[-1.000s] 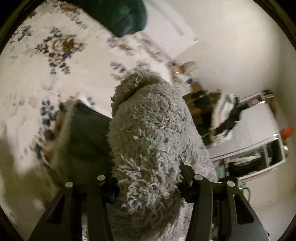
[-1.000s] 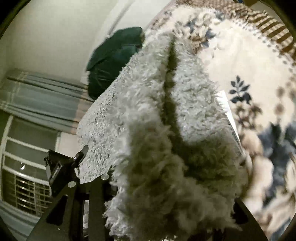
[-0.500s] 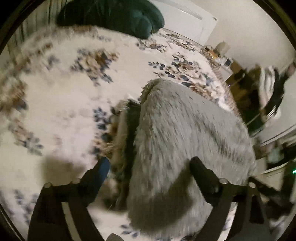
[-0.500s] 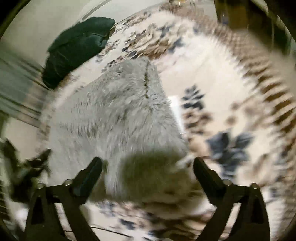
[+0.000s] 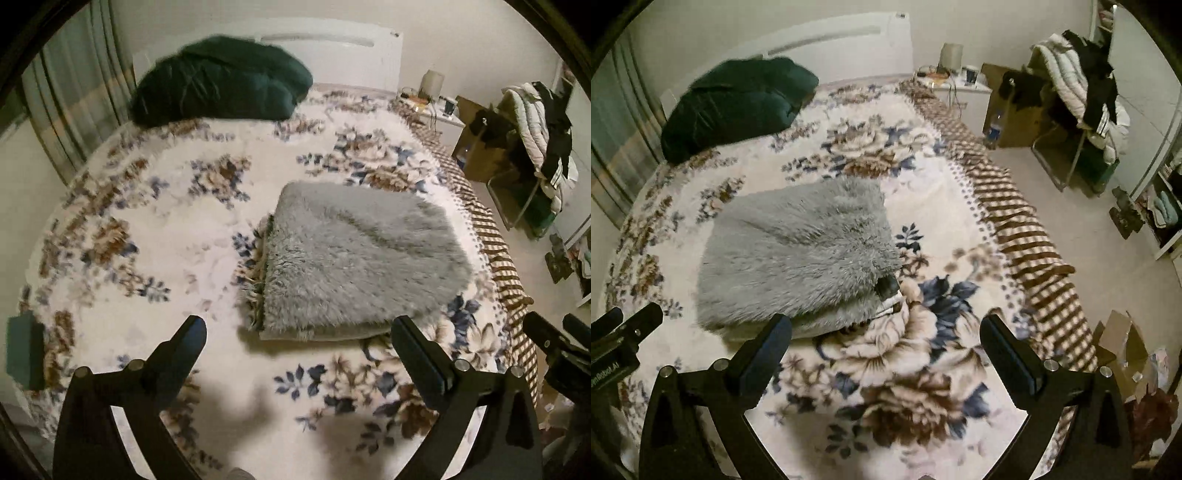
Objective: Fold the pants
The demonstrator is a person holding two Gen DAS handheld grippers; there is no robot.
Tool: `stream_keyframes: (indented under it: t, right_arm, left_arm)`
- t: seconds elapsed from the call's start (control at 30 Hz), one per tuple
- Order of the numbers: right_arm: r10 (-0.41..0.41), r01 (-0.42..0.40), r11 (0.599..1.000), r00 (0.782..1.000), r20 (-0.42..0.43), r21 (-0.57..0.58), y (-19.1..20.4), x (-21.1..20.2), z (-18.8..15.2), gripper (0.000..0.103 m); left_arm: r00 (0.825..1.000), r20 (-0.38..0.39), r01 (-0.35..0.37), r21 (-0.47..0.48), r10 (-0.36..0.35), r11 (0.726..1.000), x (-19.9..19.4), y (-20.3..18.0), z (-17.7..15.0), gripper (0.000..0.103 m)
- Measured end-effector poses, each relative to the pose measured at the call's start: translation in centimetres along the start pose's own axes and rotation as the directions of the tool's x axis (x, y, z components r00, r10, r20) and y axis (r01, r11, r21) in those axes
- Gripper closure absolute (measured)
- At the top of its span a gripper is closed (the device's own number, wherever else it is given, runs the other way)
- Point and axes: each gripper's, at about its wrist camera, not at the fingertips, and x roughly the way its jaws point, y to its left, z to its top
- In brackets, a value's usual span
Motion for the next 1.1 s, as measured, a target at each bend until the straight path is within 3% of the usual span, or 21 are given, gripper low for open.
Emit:
stream_keyframes:
  t: [0.23, 0.43, 0.6, 0.83, 1.1]
  right_arm:
    - [0.016, -0.014, 1.000, 0.994, 0.109, -0.018, -1.6, -13.4, -2.1, 0.000]
    - [0.031, -0.017, 0.998, 0.977, 0.210, -0.068, -3.0, -26.2, -5.2, 0.000]
    - [0.057, -0.033, 0.995, 0.964, 0.261, -0.095, -3.7, -34.3, -8.0, 0.000]
    - [0.068, -0.034, 0.992, 0.953, 0.295, -0.120, -4.9, -43.1, -11.3, 0.000]
    - [0.069, -0.035, 0.991, 0.958, 0.277, -0.127, -4.6, -47.9, -12.0, 0.000]
  left_arm:
    - [0.996, 0.088, 0.010, -0.007, -0.009, 1.000, -11.4, -1.3, -2.1, 0.001]
    - [0.985, 0.173, 0.019, -0.013, -0.016, 1.000, -22.0, -2.5, -4.8, 0.001]
    - [0.976, 0.218, 0.014, -0.009, -0.012, 1.000, -28.4, -3.6, -7.5, 0.001]
    - [0.974, 0.228, 0.015, -0.044, -0.005, 0.999, -34.0, -3.5, -10.4, 0.001]
    - [0.983, 0.184, 0.009, -0.038, -0.002, 0.999, -36.0, -2.7, -10.8, 0.000]
